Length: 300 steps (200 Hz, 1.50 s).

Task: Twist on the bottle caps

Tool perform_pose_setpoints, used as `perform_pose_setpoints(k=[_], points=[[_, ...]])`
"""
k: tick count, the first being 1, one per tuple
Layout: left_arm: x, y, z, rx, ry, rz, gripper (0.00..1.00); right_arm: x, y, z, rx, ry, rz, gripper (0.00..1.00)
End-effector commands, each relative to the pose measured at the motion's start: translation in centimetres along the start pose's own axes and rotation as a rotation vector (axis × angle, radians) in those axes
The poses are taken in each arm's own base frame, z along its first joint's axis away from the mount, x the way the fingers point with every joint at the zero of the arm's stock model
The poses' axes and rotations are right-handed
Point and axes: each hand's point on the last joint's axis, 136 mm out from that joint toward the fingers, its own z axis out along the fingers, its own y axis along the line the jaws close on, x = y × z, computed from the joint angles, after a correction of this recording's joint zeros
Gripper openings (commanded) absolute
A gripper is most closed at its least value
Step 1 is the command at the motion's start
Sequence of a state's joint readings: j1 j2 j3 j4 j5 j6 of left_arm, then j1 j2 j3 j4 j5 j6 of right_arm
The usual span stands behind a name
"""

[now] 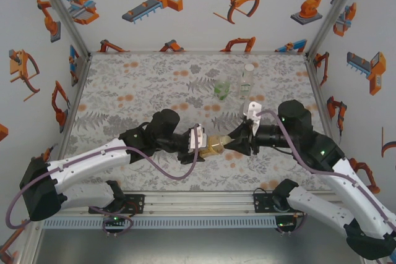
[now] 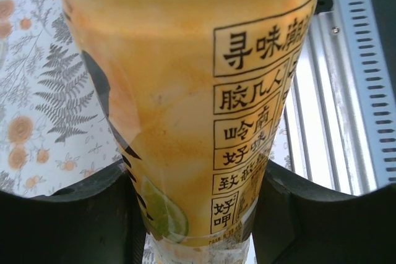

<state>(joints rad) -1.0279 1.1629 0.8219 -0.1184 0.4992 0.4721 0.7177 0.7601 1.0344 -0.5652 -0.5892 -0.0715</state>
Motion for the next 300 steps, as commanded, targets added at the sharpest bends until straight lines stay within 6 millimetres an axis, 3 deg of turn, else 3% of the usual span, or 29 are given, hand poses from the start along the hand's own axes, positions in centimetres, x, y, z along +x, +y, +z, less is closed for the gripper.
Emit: perform_pose_setpoints(k=[1, 26, 45, 64, 94, 142, 175, 226, 260, 276, 300], points=[[-2.2, 1.5, 0.1, -0.071, -0.071, 0.04, 0.0, -0.5, -4.5, 0.1, 0.232, -0.078, 0.42, 0.0], [-1.8, 2.3, 0.8, -0.098, -0.055, 0.038, 0.0, 1.5, -7.1, -0.3, 0.389, -0.117, 0.819, 0.0], [-1.9, 2.6, 1.1, -0.103, -0.053, 0.044, 0.0, 2.7, -7.9, -0.2, 0.442, -0.126, 1.06, 0.0], [-1.9, 2.8, 1.3, -0.106, -0.051, 0.05, 0.0, 3.7, -8.5, -0.3, 0.506, -0.105, 1.164, 0.0], [-2.0, 3.0, 1.7, -0.101, -0.045, 0.05, 0.0, 3.6, -8.9, -0.4, 0.53, -0.111, 1.127, 0.01], [-2.1, 2.6, 1.5, -0.078, -0.041, 0.054, 0.0, 2.2, -8.1, -1.4, 0.507, -0.063, 0.919, 0.33], [-2.3, 1.7, 1.2, -0.04, -0.05, 0.061, 0.0, -0.4, -6.9, -2.5, 0.449, -0.071, 0.656, 0.59], [-2.2, -0.5, 0.0, 0.051, -0.047, 0.066, 0.0, -2.2, -1.6, -3.2, 0.197, -0.016, 0.047, 0.63], [-2.0, -1.8, -0.7, 0.097, -0.042, 0.053, 0.0, -2.0, 3.6, -3.7, -0.082, 0.0, -0.372, 0.63], [-1.8, -2.2, -0.9, 0.113, -0.036, 0.045, 0.0, -1.7, 5.0, -3.6, -0.173, -0.015, -0.483, 0.63], [-1.6, -2.5, -1.0, 0.128, -0.022, 0.032, 0.0, -1.2, 5.7, -2.9, -0.262, -0.011, -0.515, 0.63]])
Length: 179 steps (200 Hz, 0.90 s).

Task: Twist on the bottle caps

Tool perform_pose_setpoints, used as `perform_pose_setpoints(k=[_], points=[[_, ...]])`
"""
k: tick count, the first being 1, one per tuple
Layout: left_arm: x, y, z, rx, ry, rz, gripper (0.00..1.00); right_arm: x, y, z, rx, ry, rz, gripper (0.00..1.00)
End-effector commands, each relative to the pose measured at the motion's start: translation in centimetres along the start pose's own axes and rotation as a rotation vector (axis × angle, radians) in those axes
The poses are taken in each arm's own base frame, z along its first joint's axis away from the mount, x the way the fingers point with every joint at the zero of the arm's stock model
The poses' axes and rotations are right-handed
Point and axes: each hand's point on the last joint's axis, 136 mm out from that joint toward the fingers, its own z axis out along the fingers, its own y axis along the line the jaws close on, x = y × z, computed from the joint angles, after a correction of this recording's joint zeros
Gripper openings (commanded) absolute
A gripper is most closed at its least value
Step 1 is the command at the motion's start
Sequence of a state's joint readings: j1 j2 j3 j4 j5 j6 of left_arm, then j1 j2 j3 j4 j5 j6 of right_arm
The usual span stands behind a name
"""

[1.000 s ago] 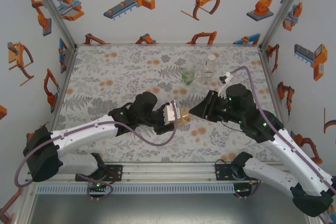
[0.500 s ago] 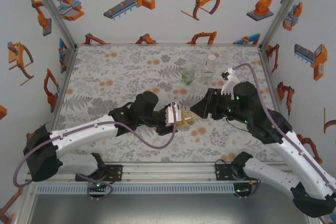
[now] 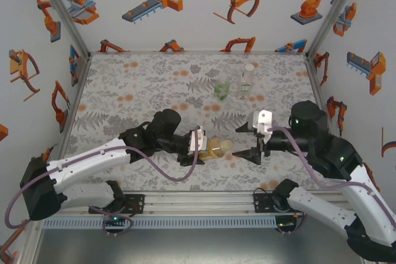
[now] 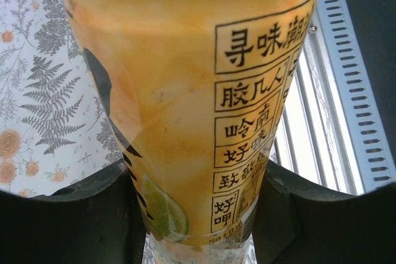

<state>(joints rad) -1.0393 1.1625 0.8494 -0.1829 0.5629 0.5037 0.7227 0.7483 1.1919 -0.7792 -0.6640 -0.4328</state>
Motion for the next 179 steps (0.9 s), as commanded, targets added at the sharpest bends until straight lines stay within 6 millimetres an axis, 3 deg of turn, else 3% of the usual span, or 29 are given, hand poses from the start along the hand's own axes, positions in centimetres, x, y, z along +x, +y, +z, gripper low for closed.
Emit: perform_pose_setpoints(k=[1, 54, 179], points=[[-1.1, -1.0, -0.7, 0.047, -0.018, 0.015, 0.0, -0.4, 2.3, 0.5, -0.169, -0.043, -0.18, 0.63], [-0.8, -0.9, -0.6, 0.045, -0.006, 0.004, 0.0, 0.8, 2.0, 2.0, -0.206, -0.028, -0.155, 0.55], [-0.7, -1.0, -0.5, 0.052, -0.005, -0.002, 0.0, 1.8, 1.9, 2.8, -0.216, -0.01, -0.134, 0.41]])
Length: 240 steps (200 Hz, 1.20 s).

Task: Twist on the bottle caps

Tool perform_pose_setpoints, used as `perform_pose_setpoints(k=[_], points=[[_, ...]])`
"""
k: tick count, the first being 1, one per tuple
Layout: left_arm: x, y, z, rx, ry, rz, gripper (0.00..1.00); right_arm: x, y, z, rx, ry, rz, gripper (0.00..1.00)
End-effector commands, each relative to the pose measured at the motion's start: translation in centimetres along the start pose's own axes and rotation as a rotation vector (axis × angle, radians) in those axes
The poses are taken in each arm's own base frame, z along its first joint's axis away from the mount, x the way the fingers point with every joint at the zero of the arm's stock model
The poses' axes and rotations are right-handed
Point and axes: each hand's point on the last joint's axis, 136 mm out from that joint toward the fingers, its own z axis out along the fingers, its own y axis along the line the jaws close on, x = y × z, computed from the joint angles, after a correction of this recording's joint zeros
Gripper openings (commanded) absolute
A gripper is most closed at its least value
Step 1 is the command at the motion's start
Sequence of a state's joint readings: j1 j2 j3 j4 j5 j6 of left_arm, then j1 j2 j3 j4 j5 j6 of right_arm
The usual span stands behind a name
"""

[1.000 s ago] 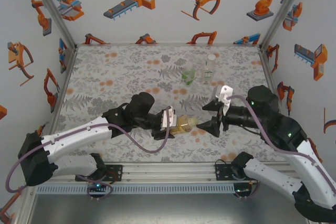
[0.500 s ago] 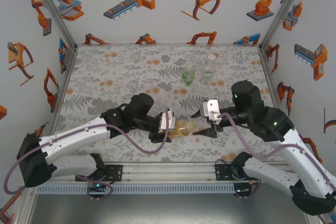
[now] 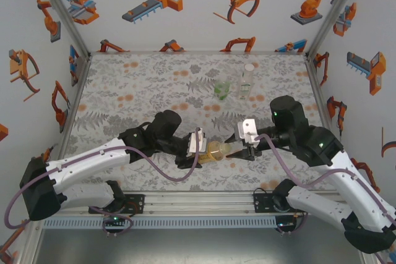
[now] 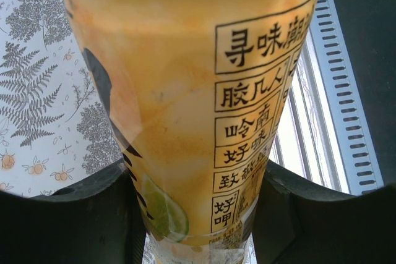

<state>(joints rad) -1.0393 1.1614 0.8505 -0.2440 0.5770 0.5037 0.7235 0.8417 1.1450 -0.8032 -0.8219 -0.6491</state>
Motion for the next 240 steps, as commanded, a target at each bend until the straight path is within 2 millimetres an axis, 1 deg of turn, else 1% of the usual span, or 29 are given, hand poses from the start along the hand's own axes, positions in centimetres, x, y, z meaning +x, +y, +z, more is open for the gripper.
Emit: perform_pose_setpoints(k=[1, 29, 52, 97, 118, 142, 156, 164, 170, 187, 196, 218, 240], points=[[-1.6, -0.2, -0.5, 0.016, -0.04, 0.03, 0.0, -0.3, 0.3, 0.1, -0.016, -0.021, -0.031, 0.41], [-1.5, -0.2, -0.4, 0.018, -0.038, 0.027, 0.0, -0.5, 0.3, 0.1, -0.018, -0.026, -0.031, 0.39], [-1.5, -0.2, -0.4, 0.018, -0.037, 0.025, 0.0, -0.5, 0.2, 0.2, -0.01, -0.032, -0.027, 0.42], [-1.6, -0.1, -0.2, 0.015, -0.04, 0.028, 0.0, -0.5, 0.2, 0.2, -0.01, -0.035, -0.02, 0.4], [-1.6, 0.0, -0.2, 0.015, -0.041, 0.028, 0.0, -0.5, 0.3, 0.2, -0.01, -0.037, -0.02, 0.34], [-1.6, 0.1, -0.1, 0.01, -0.039, 0.03, 0.0, -0.7, -0.5, 0.2, 0.029, -0.044, 0.037, 0.2], [-1.6, 0.2, -0.1, 0.004, -0.035, 0.03, 0.0, -0.6, -0.9, 0.3, 0.05, -0.043, 0.104, 0.12], [-1.5, 0.3, -0.1, -0.002, -0.033, 0.031, 0.0, -0.6, -1.2, 0.3, 0.062, -0.046, 0.153, 0.0], [-1.5, 0.4, -0.1, -0.008, -0.035, 0.033, 0.0, -0.4, -1.7, 0.4, 0.084, -0.047, 0.205, 0.0], [-1.5, 0.9, 0.1, -0.034, -0.046, 0.049, 0.0, 0.2, -4.4, 0.3, 0.228, -0.065, 0.418, 0.0], [-1.5, 1.4, 0.2, -0.058, -0.05, 0.055, 0.0, 0.8, -5.3, 0.2, 0.288, -0.081, 0.521, 0.0], [-1.2, 3.3, 0.6, -0.151, -0.038, 0.055, 0.0, 1.9, -6.7, -0.2, 0.39, -0.119, 0.747, 0.0], [-0.7, 5.3, 0.8, -0.248, -0.008, 0.047, 0.0, 3.8, -8.6, -1.7, 0.57, -0.145, 1.01, 0.0]])
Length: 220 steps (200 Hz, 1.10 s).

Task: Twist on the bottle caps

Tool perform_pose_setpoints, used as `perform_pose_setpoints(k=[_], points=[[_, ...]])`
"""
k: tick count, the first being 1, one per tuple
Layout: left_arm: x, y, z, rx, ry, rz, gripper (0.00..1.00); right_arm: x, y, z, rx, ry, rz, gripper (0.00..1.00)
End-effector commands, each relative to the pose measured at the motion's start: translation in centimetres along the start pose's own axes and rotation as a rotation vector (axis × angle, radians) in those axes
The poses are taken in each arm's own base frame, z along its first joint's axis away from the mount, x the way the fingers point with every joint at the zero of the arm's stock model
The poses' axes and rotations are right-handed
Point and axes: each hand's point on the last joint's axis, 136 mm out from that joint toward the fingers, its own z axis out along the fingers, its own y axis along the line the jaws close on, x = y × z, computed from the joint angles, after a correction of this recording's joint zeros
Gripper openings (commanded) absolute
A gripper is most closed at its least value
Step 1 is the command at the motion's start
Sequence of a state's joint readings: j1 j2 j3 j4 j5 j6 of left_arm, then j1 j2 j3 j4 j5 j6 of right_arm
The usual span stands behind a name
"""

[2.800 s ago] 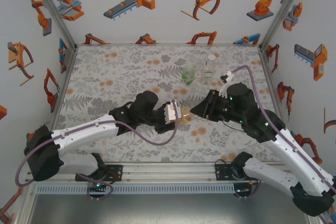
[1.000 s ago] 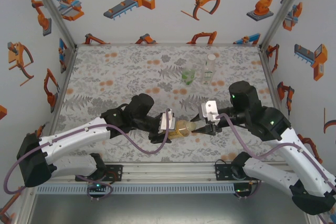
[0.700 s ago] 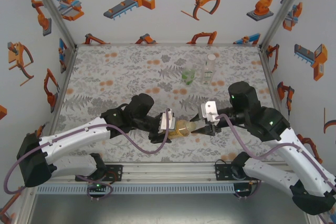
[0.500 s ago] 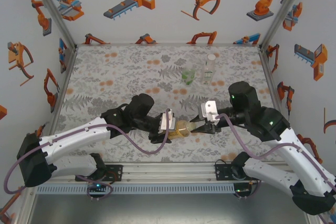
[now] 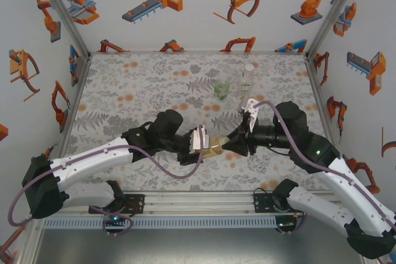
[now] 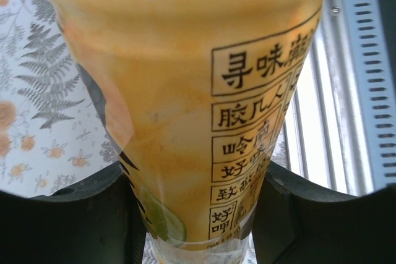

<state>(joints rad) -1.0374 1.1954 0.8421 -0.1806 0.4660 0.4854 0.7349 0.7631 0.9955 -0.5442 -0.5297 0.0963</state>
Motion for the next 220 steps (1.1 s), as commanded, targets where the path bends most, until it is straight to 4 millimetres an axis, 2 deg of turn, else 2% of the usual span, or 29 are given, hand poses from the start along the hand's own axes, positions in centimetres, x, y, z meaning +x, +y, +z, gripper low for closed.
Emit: perform_pose_setpoints(k=[1, 26, 55, 81, 100, 115, 143, 162, 209, 220], points=[[-1.7, 2.9, 0.3, -0.145, -0.047, 0.051, 0.0, -1.2, -4.3, -0.4, 0.239, -0.107, 0.416, 0.0], [-1.3, 4.4, 0.4, -0.217, -0.025, 0.048, 0.0, -0.2, -6.6, -1.1, 0.377, -0.144, 0.712, 0.0], [-1.4, 4.8, 0.5, -0.238, -0.025, 0.051, 0.0, 1.0, -8.4, -2.3, 0.521, -0.168, 0.923, 0.0], [-1.4, 4.8, 0.5, -0.234, -0.02, 0.044, 0.0, 1.4, -8.8, -2.6, 0.567, -0.148, 0.945, 0.0], [-1.5, 4.7, 0.6, -0.229, -0.032, 0.044, 0.0, 1.0, -8.7, -2.3, 0.54, -0.163, 0.936, 0.0], [-1.5, 4.6, 0.7, -0.22, -0.032, 0.044, 0.0, 0.2, -8.3, -2.0, 0.495, -0.177, 0.898, 0.01], [-1.8, 4.1, 0.7, -0.19, -0.042, 0.049, 0.0, -1.8, -7.0, -1.4, 0.387, -0.208, 0.745, 0.19], [-2.1, 4.0, 0.5, -0.182, -0.046, 0.042, 0.0, -3.1, -6.0, -1.8, 0.338, -0.225, 0.619, 0.4], [-2.4, 2.2, -0.3, -0.107, -0.063, 0.057, 0.0, -4.7, -2.9, -4.1, 0.256, -0.274, 0.226, 0.61], [-2.3, 1.6, -0.5, -0.08, -0.061, 0.06, 0.0, -5.0, -2.1, -4.6, 0.235, -0.273, 0.124, 0.63]])
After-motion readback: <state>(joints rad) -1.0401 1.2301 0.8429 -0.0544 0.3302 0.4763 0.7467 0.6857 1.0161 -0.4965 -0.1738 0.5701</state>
